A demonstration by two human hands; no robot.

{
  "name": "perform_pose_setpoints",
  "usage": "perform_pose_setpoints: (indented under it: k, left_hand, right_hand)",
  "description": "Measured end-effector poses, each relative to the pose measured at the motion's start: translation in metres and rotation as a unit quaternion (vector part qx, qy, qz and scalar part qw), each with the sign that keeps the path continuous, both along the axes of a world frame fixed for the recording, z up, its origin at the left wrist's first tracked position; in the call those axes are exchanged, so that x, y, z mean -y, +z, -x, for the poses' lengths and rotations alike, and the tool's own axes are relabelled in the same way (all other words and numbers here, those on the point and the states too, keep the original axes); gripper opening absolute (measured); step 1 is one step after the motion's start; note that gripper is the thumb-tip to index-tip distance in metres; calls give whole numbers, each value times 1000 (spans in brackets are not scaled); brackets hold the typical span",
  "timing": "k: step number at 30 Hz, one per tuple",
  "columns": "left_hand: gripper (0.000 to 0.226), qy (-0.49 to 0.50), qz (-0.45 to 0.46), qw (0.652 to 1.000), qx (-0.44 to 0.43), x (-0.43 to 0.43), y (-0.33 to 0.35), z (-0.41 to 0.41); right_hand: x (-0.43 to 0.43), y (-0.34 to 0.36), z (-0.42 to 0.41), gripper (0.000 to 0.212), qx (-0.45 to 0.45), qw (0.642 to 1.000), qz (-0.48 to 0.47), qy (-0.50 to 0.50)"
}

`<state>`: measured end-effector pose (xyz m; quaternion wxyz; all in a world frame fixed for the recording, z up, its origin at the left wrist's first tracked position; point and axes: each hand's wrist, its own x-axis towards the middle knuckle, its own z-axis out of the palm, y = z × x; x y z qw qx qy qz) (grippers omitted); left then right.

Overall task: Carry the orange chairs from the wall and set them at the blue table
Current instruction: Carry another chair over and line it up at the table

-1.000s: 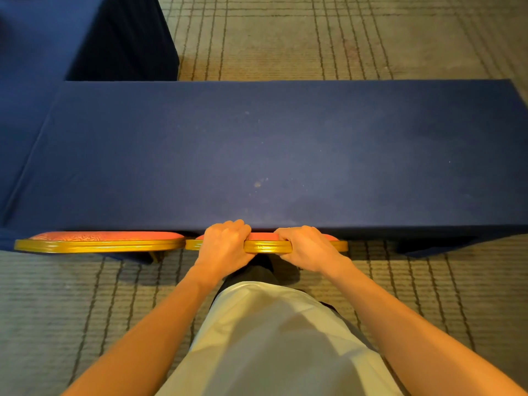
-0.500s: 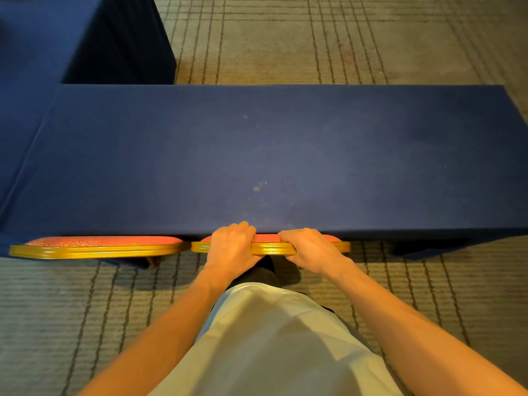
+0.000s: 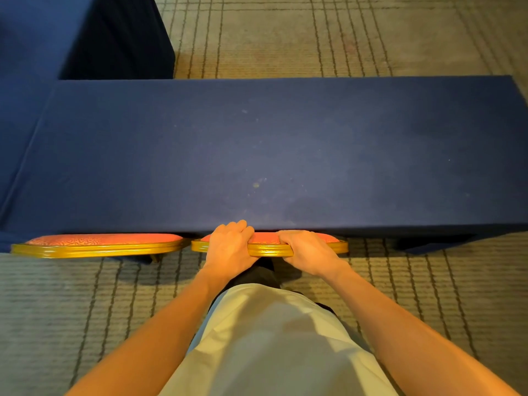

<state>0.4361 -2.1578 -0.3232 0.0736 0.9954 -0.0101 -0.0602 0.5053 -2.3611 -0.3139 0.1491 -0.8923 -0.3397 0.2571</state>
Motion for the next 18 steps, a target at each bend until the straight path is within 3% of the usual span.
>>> perform_pose_setpoints:
  k: [9, 12, 18]
  left_hand:
    - [34, 36, -12, 999, -29, 7, 0, 13]
    - [33, 41, -7, 998, -40, 9, 6, 16]
    - [35, 58, 125, 991, -7, 1, 15, 37]
  right_hand:
    - [-6, 1, 11, 31, 18, 999, 29, -21]
    - [-8, 5, 14, 27, 23, 999, 32, -26]
    - [-20, 19, 32, 25, -4, 997, -13, -76]
